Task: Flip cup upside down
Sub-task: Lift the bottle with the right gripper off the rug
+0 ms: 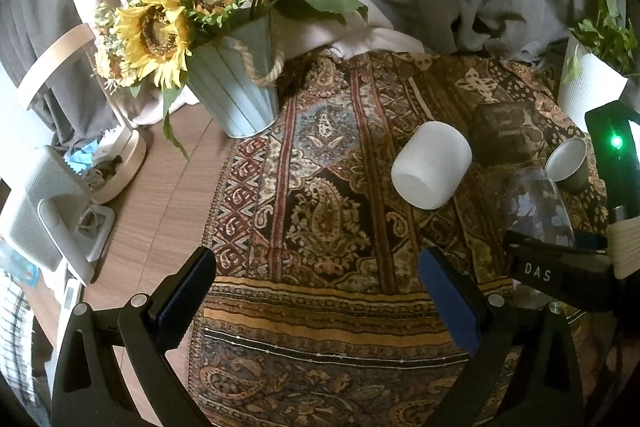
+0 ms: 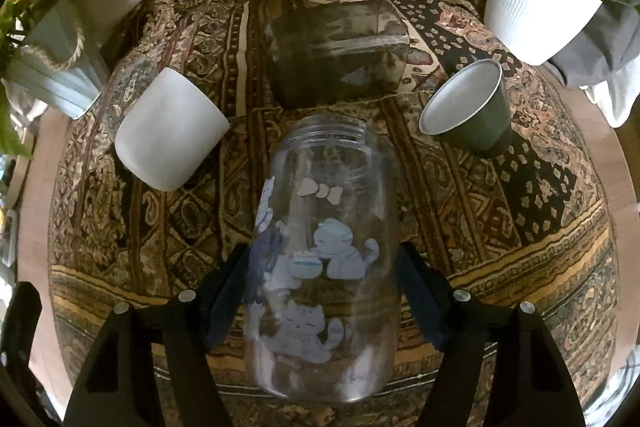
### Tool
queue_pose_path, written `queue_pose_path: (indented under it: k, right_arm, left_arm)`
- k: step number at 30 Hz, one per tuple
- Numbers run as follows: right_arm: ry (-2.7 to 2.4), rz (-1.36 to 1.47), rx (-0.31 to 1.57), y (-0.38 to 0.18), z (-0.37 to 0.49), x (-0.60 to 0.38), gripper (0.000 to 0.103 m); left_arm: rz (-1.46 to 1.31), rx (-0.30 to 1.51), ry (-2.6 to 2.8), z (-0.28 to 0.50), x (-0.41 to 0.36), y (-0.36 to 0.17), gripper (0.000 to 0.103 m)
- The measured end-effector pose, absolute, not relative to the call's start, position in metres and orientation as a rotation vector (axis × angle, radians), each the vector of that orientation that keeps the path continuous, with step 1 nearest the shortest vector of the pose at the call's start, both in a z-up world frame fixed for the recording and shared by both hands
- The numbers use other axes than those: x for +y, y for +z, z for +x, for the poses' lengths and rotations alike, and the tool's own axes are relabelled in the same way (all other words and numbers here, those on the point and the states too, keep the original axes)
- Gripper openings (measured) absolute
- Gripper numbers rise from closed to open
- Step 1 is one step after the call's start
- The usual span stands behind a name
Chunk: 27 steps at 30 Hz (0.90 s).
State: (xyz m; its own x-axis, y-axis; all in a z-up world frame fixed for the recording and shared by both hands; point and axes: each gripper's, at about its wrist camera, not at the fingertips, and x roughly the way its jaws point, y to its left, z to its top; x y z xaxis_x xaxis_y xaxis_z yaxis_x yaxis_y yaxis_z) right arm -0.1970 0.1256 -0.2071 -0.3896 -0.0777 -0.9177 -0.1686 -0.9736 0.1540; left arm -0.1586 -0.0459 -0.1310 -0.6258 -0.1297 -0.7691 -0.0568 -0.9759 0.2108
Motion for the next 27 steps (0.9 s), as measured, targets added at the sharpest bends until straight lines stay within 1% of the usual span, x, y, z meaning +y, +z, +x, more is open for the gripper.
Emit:
queue_pose_path:
  k: [8,12,20,27]
  right_arm:
    - [2.592,-1.667,0.326,-0.192,-0.186,0.129,0.072]
    - [2.615,-1.637,0.370,-0.174,-0.171,0.138,0.072]
    - [2.666,-1.531,0.345,-0.139,-0.130,0.150,0.072]
    - [2.655,-1.564,0.337,-0.136,-0.101,0.152,0.072]
  left_arm:
    - [1.320,-0.330,-2.802,-0.151,-0.043,-0.123,0.103]
    - [1.305,-0.305,-2.829,-0.144,-0.042,-0.114,0.103]
    - [1.251,-0.286,-2.883,-0.125,-0.035,-0.095,0.103]
    - [1.260,-0.310,-2.902,-0.105,-0.027,-0.095,0.103]
